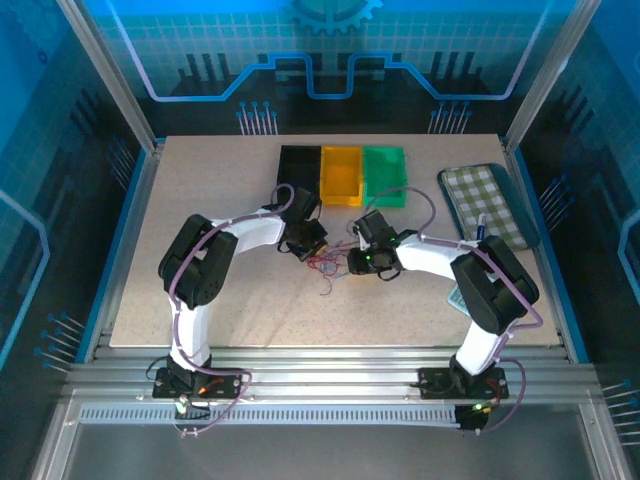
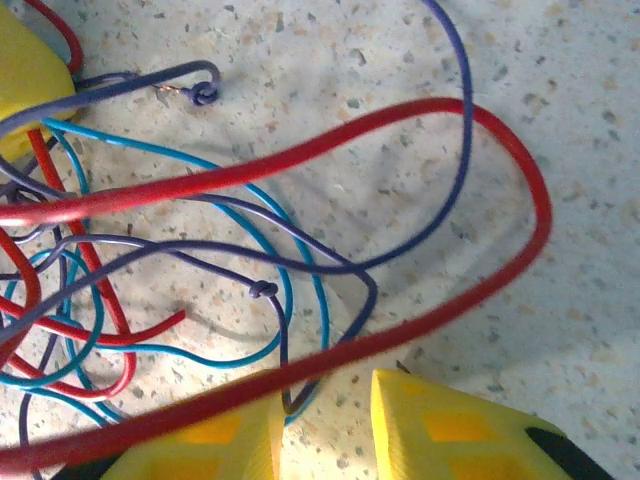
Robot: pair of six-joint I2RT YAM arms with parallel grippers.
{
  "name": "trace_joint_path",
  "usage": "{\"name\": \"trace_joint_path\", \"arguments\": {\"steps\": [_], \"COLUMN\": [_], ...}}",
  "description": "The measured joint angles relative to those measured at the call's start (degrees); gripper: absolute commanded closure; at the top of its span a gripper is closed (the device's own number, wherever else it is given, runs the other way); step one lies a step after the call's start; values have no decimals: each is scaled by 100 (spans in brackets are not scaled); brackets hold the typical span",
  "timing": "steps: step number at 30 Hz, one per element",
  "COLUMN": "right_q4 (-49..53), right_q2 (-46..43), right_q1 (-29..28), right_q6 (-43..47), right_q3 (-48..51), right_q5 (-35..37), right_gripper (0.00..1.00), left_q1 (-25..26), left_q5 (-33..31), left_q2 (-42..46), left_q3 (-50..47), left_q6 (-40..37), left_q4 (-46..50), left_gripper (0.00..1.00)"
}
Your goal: Untangle the cables
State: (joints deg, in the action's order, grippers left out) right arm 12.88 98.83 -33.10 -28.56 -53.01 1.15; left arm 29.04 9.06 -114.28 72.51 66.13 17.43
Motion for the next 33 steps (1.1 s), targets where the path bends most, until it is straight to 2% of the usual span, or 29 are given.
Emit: {"name": "trace_joint_path", "arguments": {"steps": [11, 20, 28, 33], "right_q4": [173, 774, 992, 955], "right_q2": [-20, 557, 658, 616], "right_q1": [-131, -402, -476, -470], "right_q6": [7, 28, 61, 68], "right_q3": [-59, -811, -970, -922], "right_q5": [114, 678, 1032, 1084], "right_gripper": [70, 72, 99, 100], "left_q1": [0, 0, 7, 7], "left_q5": [0, -2, -20, -22], "left_q2": [2, 4, 70, 70], "left_q3": [0, 0, -74, -74], "left_q6": [0, -2, -2, -2], "left_q4": [2, 4, 26, 26], "left_gripper": [100, 100, 100, 100]}}
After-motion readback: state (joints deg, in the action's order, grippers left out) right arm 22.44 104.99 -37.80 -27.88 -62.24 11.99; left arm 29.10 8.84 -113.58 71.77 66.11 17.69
